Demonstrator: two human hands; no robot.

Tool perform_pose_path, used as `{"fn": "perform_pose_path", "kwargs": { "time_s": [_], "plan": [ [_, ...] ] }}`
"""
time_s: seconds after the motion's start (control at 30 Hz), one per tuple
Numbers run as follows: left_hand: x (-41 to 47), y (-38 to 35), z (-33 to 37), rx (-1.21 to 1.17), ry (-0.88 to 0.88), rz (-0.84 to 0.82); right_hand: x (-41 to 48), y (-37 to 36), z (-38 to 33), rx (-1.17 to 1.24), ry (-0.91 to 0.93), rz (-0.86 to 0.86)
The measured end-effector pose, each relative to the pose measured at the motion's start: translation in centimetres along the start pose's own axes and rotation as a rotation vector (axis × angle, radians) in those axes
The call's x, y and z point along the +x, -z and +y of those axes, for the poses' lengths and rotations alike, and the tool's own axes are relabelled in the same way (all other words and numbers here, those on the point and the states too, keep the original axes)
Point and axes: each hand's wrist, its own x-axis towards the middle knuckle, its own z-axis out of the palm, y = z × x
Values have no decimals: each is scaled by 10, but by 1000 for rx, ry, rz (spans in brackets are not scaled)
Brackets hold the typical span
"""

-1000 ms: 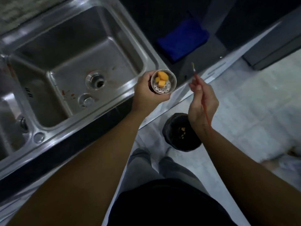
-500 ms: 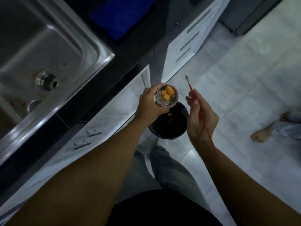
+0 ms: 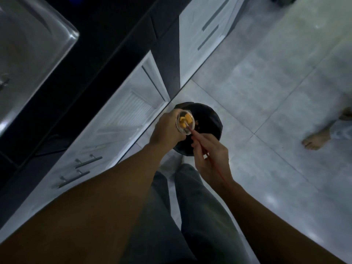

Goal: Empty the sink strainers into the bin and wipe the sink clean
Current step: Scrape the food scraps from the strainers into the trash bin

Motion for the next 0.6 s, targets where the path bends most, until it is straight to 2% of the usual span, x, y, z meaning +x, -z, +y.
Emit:
{"fn": "perform_pose_path", "kwargs": {
  "time_s": [0.43, 0.6],
  "plan": [
    [42, -59, -58, 181, 73, -103, -7, -58, 97, -44, -126, 64],
    [51, -76, -74, 179, 52, -137, -7, -72, 108, -19, -61, -38]
  ]
}}
